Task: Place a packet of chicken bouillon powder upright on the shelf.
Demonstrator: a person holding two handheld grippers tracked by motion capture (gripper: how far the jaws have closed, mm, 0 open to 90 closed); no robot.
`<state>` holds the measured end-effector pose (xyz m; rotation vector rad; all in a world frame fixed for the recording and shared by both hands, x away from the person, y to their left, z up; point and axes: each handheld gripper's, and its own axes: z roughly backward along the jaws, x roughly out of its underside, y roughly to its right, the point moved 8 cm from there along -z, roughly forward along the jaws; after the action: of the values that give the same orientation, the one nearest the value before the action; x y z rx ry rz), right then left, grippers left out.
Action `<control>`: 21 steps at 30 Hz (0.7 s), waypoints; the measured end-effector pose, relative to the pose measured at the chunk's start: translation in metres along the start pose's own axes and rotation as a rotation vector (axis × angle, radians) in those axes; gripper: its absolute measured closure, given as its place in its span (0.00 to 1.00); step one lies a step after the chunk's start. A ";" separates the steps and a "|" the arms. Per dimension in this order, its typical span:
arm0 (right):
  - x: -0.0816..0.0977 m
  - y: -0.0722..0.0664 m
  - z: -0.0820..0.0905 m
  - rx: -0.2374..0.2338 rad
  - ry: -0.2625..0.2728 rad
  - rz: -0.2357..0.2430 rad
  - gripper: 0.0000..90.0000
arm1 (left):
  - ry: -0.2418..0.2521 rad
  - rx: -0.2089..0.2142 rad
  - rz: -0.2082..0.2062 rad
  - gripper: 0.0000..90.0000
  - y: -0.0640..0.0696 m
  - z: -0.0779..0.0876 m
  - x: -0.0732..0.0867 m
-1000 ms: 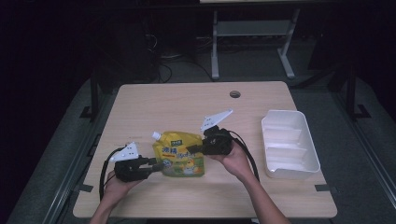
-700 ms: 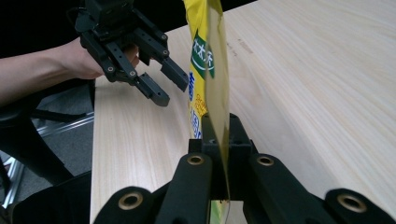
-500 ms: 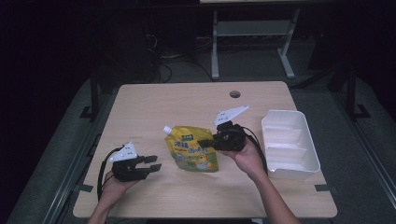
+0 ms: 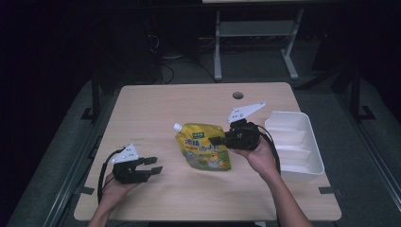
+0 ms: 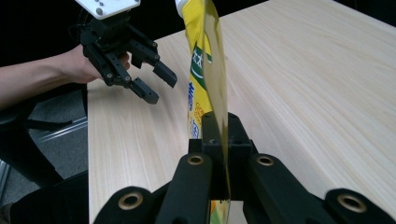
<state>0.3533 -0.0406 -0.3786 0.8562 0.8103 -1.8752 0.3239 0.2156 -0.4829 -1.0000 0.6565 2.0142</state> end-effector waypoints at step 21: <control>-0.002 0.008 0.034 0.046 0.021 -0.011 1.00 | -0.006 -0.013 0.009 0.55 -0.003 0.002 0.003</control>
<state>0.3529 -0.0703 -0.3595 0.9023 0.7890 -1.9038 0.3246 0.2198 -0.4849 -1.0001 0.6467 2.0314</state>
